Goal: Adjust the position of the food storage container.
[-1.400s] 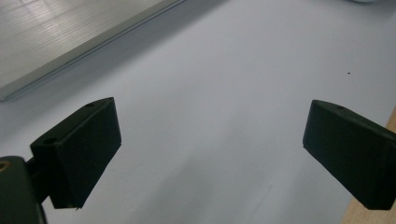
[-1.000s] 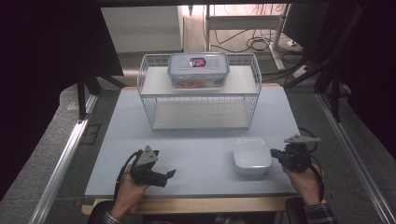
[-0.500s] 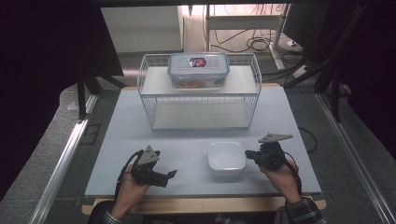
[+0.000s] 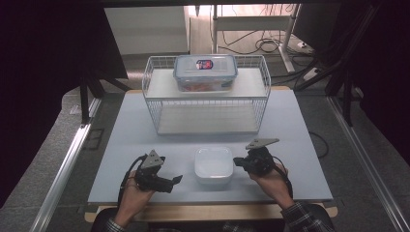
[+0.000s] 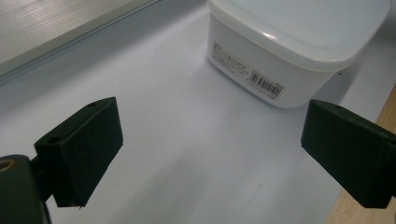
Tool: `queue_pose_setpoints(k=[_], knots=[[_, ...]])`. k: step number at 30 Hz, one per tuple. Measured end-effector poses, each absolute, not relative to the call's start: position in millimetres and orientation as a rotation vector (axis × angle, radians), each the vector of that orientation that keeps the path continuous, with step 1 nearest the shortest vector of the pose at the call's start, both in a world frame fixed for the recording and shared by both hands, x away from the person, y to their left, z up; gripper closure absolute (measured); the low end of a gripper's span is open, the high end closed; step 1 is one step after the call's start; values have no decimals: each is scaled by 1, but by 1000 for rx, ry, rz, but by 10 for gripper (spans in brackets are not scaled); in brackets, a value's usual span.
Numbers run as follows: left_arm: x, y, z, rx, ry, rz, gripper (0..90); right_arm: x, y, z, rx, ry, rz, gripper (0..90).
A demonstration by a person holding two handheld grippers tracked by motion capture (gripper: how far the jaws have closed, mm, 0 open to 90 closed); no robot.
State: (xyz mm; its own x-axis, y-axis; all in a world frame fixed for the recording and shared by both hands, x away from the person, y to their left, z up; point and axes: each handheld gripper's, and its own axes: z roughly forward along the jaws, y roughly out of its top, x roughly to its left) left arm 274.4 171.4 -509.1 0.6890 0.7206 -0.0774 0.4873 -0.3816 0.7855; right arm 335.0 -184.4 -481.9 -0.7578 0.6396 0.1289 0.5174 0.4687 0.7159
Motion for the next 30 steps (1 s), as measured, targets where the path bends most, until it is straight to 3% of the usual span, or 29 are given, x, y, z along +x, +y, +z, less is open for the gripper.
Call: queue_pose_setpoints(k=[6, 18, 22, 30], knots=[[275, 172, -509, 2064, 946, 319, 60, 333, -187, -480, 952, 2530, 1139, 816], [273, 167, -513, 2153, 910, 430, 64, 326, -214, -478, 871, 2459, 1212, 280], [274, 168, -513, 2140, 911, 421, 62, 325, -218, -481, 846, 2466, 1243, 193], [275, 169, -515, 2136, 909, 415, 56, 328, -223, -486, 875, 2467, 1231, 124]])
